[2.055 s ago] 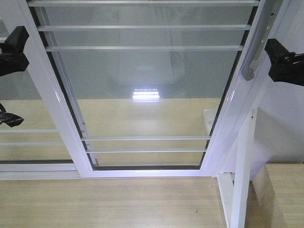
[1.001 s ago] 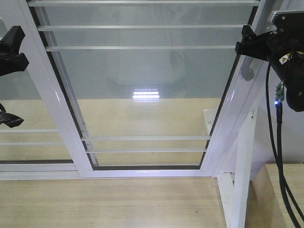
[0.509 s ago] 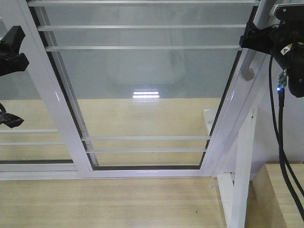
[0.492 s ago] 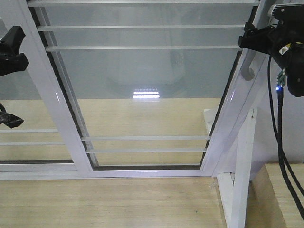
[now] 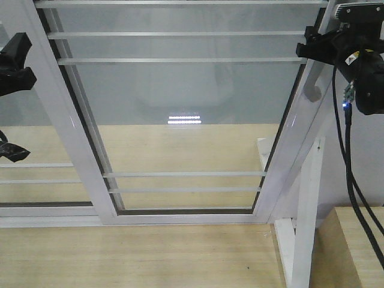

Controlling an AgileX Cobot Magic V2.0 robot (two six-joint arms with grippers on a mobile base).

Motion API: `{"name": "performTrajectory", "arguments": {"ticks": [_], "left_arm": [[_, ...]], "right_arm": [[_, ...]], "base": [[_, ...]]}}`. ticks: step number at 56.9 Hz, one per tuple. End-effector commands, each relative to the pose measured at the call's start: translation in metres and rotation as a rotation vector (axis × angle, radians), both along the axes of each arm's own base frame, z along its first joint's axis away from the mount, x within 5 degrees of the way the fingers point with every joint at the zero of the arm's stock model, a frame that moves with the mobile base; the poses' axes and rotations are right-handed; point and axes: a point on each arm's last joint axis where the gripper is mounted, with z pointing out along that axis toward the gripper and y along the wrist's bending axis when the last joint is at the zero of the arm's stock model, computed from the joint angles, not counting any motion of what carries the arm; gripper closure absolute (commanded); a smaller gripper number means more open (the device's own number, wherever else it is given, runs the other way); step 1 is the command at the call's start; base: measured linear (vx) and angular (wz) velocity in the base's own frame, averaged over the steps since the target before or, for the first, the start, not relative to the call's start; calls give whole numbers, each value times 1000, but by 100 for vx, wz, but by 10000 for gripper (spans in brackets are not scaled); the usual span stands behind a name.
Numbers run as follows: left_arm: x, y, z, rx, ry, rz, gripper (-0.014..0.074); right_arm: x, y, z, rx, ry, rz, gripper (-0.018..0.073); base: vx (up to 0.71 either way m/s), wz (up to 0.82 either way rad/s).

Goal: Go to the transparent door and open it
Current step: 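Grip the silver handle with the right gripper and pull it sideways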

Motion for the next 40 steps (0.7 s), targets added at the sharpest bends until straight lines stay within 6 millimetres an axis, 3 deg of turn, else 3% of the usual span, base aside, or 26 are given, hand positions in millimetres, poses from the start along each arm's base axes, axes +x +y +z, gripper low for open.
{"name": "performTrajectory", "arguments": {"ticks": [1, 13, 25, 40], "left_arm": [[-1, 0, 22, -31, -129, 1, 32], [-1, 0, 22, -31, -129, 1, 32], [-1, 0, 22, -31, -129, 1, 32], [-1, 0, 22, -31, -129, 1, 32]], "right_arm": [[-1, -2, 39, -9, -168, -3, 167], [-1, -2, 39, -14, -168, 0, 566], [-1, 9, 39, -51, -169, 52, 571], [-4, 44, 39, -74, -174, 157, 568]], "base": [[0, 0], [0, 0], [0, 0], [0, 0]]}}
